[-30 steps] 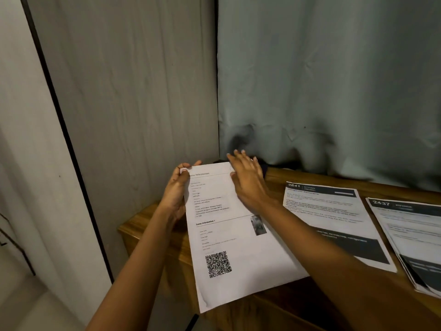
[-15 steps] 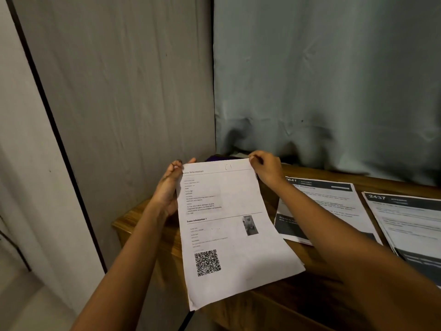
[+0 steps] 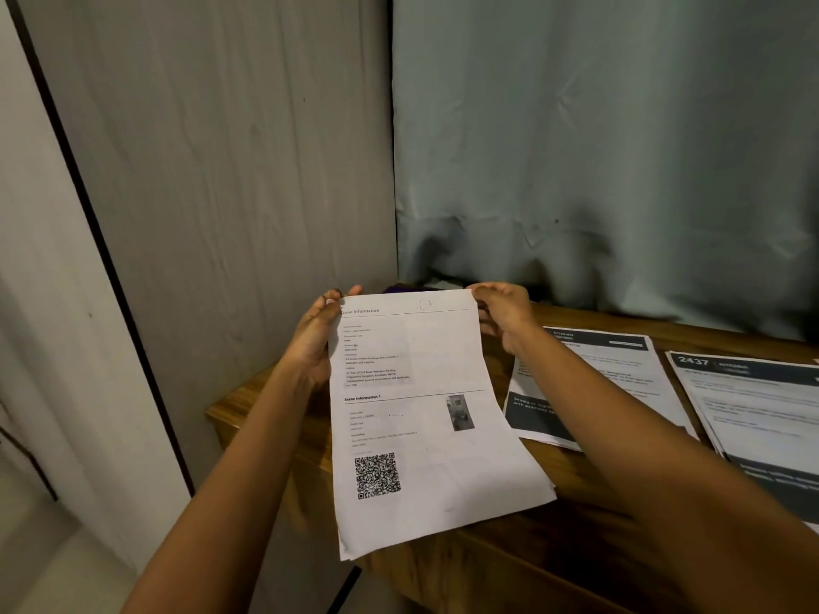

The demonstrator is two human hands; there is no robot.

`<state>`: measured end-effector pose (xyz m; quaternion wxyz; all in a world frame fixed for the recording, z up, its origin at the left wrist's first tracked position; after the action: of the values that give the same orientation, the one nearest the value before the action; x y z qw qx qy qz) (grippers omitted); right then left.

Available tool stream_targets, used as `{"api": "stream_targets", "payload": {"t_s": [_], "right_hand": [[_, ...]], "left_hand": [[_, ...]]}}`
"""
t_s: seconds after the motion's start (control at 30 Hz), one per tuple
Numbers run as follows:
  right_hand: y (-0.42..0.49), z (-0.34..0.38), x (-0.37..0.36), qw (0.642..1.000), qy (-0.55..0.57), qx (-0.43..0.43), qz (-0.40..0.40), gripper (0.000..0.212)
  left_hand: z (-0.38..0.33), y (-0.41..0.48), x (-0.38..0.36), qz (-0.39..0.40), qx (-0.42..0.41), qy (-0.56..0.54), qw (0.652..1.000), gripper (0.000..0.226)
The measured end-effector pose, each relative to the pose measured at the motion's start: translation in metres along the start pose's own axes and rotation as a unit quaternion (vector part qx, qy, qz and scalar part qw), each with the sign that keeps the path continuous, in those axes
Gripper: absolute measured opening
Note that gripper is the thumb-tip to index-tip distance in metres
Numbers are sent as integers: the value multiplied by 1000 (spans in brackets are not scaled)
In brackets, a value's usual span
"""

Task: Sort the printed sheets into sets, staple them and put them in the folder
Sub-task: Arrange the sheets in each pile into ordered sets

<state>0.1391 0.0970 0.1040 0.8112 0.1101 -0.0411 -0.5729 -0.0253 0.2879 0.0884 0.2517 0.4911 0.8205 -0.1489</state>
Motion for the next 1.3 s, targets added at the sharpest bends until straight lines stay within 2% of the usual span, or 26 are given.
{"api": "stream_targets", "payload": {"t_s": [0.1, 0.17, 0.23, 0.3, 0.47, 0.53, 0.63, 0.7, 0.8, 0.9, 1.03, 1.13, 1.23, 1.3], "right_hand": [[-3, 1, -1, 998, -33, -3, 44, 25], [-10, 0, -1, 990, -66, -15, 124, 34], [-21, -6, 0, 974, -69, -43, 211, 34], [-29, -15, 3, 960, -71, -62, 264, 31], [-46, -22, 3, 945, -99, -72, 304, 22], [-51, -21, 2, 950, -104, -63, 289, 20], [-47, -17, 2, 970, -92, -50, 219, 19], [-44, -15, 3, 981, -73, -55, 173, 21], [-43, -12, 7, 989, -61, -73, 112, 27], [-43, -15, 9, 993, -46, -99, 54, 30], [-44, -28, 7, 990, -42, -133, -5, 25], [-50, -33, 4, 987, -73, -141, -34, 19], [-50, -36, -3, 984, -149, -98, -24, 31], [-53, -37, -11, 976, -196, -89, -13, 29]], "left_hand": [[-4, 0, -1, -4, -3, -12, 1000, 18], [-8, -1, -1, -10, -2, -35, 999, 19], [-12, -1, 1, -21, -7, -45, 999, 19], [-17, 1, 4, -31, -12, -44, 998, 21], [-24, 2, 7, -70, -14, -51, 996, 22], [-26, 3, 7, -87, -20, -35, 995, 19], [-28, 2, 7, -110, -38, 1, 993, 9], [-27, -1, 5, -114, -34, 62, 991, 17], [-17, -6, 2, -75, -4, 211, 975, 30], [-2, -12, 7, -55, 49, 355, 932, 28], [4, -10, 23, -65, 86, 482, 870, 16], [3, -12, 33, -96, 76, 542, 831, 12], [6, -13, 41, -125, 63, 571, 809, 17], [7, -10, 45, -136, 43, 594, 792, 21]]}}
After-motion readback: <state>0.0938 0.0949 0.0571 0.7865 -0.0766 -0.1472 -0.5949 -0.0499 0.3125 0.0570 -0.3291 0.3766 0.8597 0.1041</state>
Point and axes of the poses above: each hand's wrist, its own y-axis towards the middle knuckle, its own x-axis out of the back of the hand, z = x × y, the point moved 5 cm from there along y, towards the middle knuckle, and after that the axes turned 7 degrees about x, right-handed, at the moved point
